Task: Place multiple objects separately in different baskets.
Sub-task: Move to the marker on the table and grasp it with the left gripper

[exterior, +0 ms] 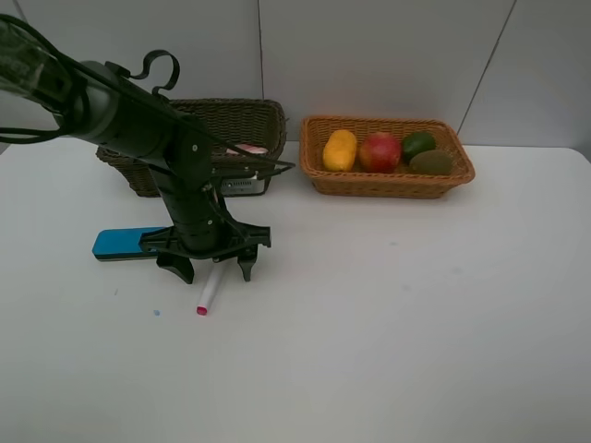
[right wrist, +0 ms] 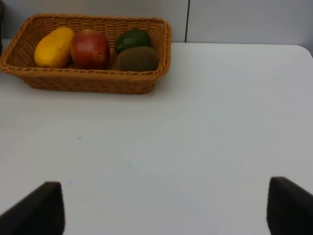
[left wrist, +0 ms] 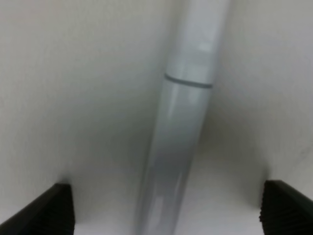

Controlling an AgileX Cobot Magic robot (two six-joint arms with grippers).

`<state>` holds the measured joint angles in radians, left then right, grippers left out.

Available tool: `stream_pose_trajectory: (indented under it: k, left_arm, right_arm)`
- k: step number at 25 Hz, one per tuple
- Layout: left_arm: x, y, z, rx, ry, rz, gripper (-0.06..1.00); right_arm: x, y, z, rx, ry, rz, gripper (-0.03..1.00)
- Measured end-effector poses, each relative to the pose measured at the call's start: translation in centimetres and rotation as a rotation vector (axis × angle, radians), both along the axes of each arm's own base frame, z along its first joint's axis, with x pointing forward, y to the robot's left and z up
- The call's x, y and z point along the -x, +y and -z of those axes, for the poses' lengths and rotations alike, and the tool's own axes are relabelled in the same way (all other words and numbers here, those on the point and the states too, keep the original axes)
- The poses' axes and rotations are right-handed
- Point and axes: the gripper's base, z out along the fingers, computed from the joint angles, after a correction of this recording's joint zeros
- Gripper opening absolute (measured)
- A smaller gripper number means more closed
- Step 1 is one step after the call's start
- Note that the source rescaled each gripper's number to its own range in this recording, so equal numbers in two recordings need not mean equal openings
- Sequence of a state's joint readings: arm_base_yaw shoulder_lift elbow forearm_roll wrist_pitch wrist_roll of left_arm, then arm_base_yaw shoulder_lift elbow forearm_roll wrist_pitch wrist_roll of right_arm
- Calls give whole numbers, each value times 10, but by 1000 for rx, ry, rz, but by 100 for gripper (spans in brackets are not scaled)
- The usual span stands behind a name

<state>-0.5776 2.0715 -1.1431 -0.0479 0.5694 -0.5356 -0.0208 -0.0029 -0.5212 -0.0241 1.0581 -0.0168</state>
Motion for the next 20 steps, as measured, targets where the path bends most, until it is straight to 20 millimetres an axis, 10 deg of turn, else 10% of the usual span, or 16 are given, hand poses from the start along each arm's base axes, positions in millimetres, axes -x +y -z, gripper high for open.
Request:
stream_pose_trajectory:
  k: [20]
  left_arm:
    - [0, 0, 0, 17, 10, -1, 100]
  right_arm:
    - [0, 0, 0, 0, 0, 0, 100]
